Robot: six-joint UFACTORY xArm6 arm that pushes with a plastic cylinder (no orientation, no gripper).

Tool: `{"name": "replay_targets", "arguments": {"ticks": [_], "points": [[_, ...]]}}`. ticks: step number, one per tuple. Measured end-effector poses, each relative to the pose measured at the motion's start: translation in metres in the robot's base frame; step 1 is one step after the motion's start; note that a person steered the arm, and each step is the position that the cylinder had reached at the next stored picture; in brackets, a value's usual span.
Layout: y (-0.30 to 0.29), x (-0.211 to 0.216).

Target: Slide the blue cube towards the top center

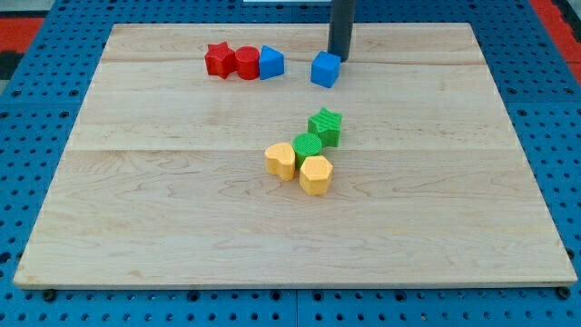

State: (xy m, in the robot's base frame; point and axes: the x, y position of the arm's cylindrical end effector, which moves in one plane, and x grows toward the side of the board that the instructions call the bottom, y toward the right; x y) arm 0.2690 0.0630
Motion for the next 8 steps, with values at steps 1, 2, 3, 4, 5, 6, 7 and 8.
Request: {"name": "replay_targets", "arguments": {"ticks": [1, 2, 3, 4, 5, 6, 7, 8], "points": [[0.018, 0.000], [0.062, 0.000], [0.083, 0.016], [0.070, 0.043], [0.045, 0.063], [0.004, 0.058], [-0.029, 0.038], [-0.044, 0.013]]}}
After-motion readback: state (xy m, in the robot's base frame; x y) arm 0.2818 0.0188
